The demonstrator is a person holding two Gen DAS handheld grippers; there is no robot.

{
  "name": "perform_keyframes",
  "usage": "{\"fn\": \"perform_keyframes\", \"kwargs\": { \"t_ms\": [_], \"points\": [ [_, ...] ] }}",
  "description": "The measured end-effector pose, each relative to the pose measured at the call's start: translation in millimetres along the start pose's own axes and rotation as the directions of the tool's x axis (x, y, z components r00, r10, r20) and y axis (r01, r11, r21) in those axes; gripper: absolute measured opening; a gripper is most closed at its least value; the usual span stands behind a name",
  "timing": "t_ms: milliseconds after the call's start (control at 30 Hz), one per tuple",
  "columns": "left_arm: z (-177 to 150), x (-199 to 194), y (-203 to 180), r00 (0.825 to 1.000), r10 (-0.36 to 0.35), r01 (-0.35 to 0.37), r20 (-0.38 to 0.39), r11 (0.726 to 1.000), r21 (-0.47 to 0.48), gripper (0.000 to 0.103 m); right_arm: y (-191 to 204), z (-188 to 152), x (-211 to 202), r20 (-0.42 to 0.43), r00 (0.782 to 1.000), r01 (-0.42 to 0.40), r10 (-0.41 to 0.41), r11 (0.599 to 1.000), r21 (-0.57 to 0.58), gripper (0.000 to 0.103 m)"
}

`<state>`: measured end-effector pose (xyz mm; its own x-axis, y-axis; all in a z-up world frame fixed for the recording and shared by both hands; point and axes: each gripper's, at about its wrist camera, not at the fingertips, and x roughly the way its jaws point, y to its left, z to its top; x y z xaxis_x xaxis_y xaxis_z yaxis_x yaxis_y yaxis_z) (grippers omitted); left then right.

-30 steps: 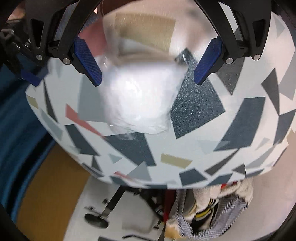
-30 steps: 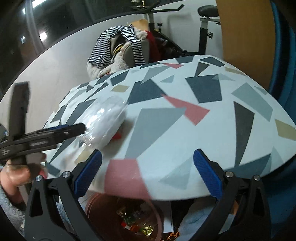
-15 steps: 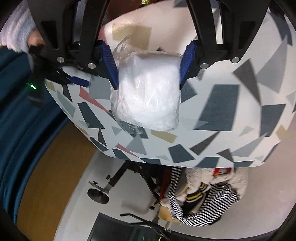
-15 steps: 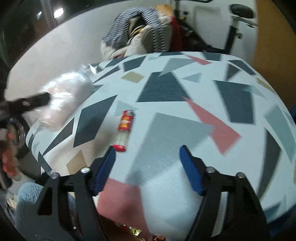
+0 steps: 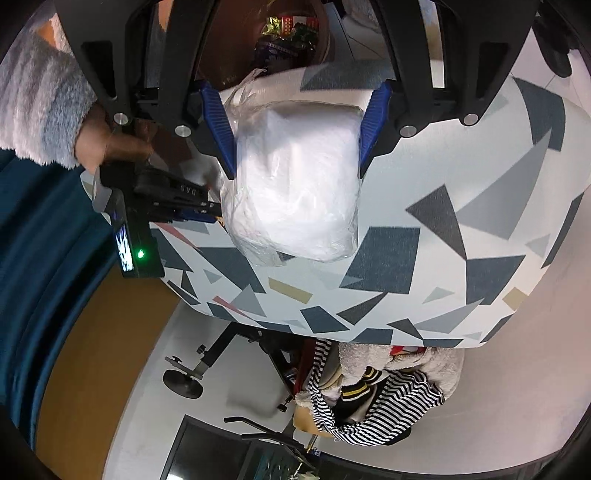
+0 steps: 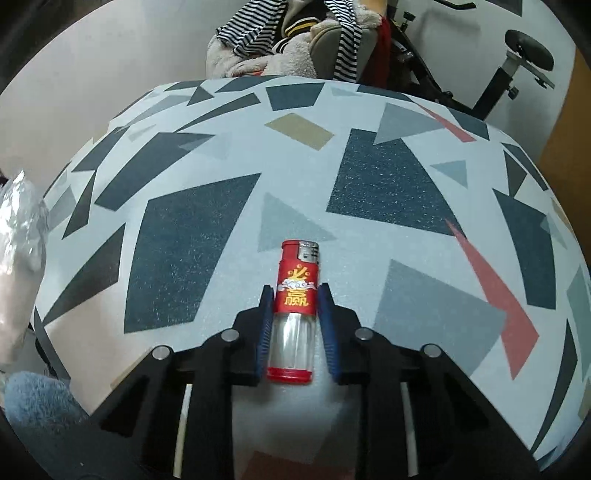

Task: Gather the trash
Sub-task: 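Carry the bag and lighter over the bin and open both grippers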

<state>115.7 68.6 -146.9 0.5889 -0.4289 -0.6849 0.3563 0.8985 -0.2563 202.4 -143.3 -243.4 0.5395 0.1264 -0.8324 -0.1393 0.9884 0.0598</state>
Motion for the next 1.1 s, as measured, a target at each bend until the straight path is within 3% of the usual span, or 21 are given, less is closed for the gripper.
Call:
{"fn": "perform_keyframes", "kwargs": {
  "t_ms": [167, 300, 433, 767, 1100],
  "points": [
    [-25, -2, -9, 0.999, -0.025, 0.025, -0.02, 1.0, -0.004, 0.06, -4, -12, -17, 0.045, 0.998, -0.055, 0.054, 0.998, 0.019, 0.027],
    [-53, -2, -24, 0.997, -0.047, 0.048, -0.054, 0.999, 0.017, 0.06, -3, -38, -59, 0.136, 0.984, -0.117, 0.114, 0.993, 0.012, 0.027],
    [-84, 2, -41, 0.992, -0.062, 0.066, -0.108, 0.997, 0.039, 0.061, -3, -58, -85, 0.176, 0.975, -0.137, 0.134, 0.99, 0.007, 0.027],
    [-134, 21, -81, 0.972, -0.047, 0.09, -0.23, 0.979, 0.18, 0.061, -6, -113, -121, 0.191, 0.97, -0.166, 0.153, 0.984, 0.057, 0.027],
    [-149, 49, -82, 0.936, -0.043, 0.107, -0.35, 0.98, 0.168, 0.063, -10, -141, -122, 0.179, 0.971, -0.179, 0.159, 0.979, 0.099, 0.027]
  ]
}}
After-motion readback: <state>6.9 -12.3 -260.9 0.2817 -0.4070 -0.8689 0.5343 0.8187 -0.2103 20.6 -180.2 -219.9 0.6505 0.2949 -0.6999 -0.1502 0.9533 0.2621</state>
